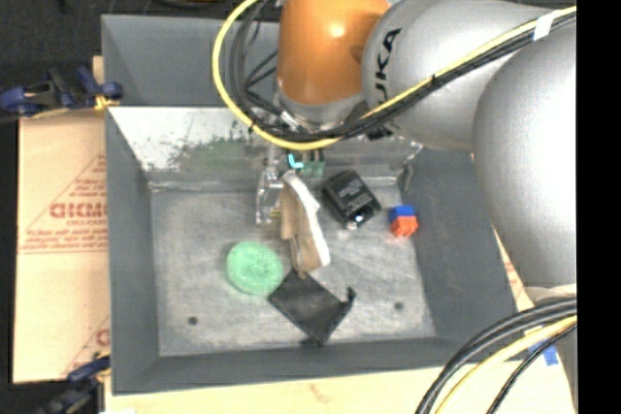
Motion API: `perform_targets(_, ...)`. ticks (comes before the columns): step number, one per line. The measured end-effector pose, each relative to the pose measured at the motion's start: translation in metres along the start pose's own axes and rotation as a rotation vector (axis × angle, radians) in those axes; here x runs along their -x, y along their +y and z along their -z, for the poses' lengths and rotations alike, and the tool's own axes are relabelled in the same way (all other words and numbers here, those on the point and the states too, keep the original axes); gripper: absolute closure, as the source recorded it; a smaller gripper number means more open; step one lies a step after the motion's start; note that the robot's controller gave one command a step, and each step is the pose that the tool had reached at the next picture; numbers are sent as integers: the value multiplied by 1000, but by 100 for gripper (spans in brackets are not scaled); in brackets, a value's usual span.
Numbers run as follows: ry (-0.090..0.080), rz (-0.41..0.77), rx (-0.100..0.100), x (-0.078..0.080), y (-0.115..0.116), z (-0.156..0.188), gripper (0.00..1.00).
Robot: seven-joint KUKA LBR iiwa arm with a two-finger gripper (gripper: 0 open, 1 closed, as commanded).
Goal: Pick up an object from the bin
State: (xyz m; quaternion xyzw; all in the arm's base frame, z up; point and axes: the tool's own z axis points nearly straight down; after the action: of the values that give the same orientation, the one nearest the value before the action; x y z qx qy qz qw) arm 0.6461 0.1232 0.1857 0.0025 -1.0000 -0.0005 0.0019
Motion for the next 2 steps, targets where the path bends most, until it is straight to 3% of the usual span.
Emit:
perform_targets(1,-8,-2,1,2,0,4,0)
perform_targets(2,-11,-68,2,-22,-29,-58,0)
